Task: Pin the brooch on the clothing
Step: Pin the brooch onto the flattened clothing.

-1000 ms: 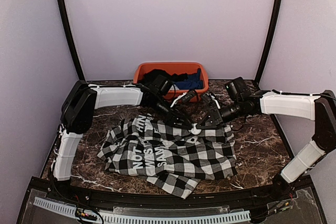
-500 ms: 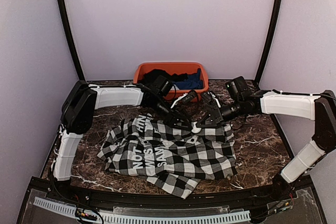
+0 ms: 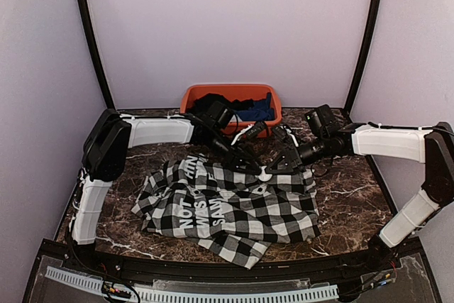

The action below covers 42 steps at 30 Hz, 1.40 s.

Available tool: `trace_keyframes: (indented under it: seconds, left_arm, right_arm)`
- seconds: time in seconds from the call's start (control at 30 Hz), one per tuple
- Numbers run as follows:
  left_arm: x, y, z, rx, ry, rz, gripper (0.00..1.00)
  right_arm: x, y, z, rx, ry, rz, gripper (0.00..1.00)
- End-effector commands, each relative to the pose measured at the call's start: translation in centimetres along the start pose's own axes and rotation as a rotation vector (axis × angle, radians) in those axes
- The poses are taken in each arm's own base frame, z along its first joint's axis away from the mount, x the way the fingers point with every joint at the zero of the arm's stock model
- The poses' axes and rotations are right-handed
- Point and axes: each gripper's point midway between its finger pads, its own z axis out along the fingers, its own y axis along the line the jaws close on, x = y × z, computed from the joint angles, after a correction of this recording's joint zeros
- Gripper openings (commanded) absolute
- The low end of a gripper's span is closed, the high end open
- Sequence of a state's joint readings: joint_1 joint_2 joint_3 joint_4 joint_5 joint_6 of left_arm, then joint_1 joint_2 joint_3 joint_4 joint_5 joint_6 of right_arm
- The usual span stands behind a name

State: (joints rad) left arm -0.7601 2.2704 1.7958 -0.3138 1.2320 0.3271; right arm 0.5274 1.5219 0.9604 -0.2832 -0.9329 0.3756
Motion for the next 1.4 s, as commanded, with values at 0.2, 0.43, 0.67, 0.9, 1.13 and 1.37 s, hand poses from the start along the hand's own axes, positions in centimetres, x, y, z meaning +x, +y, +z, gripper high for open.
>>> trace_keyframes:
  seconds: [0.2,0.43,0.67,0.9,1.13,1.37]
  left_arm:
    - [-0.5,-1.1,0.2,0.035,-0.016,0.025,0.42]
    - [-0.1,-1.3,0.4,0.035,-0.002,0.024,0.42]
    - [-0.4,-1.1,1.0,0.025,-0.005,0.032,0.4]
    - [-0.7,-0.6,1.0,0.0,-0.011,0.028,0.39]
    - [-0.5,0.2,1.0,-0.037,-0.002,0.019,0.37]
    - [0.0,1.3,1.1,-0.087,0.027,-0.004,0.35]
  right_arm:
    - [-0.7,1.2,-0.5,-0.049,-0.025,-0.038,0.0]
    - [-1.0,1.8,-0.6,-0.074,-0.03,-0.04,0.0]
    - [-1.3,1.9,-0.6,-0.081,-0.033,-0.038,0.0]
    - [-1.1,1.6,-0.6,-0.073,-0.031,-0.029,0.0]
    - [-1.2,1.7,-0.6,-0.064,-0.029,-0.034,0.0]
    - [-1.1,1.7,-0.6,-0.054,-0.027,-0.043,0.0]
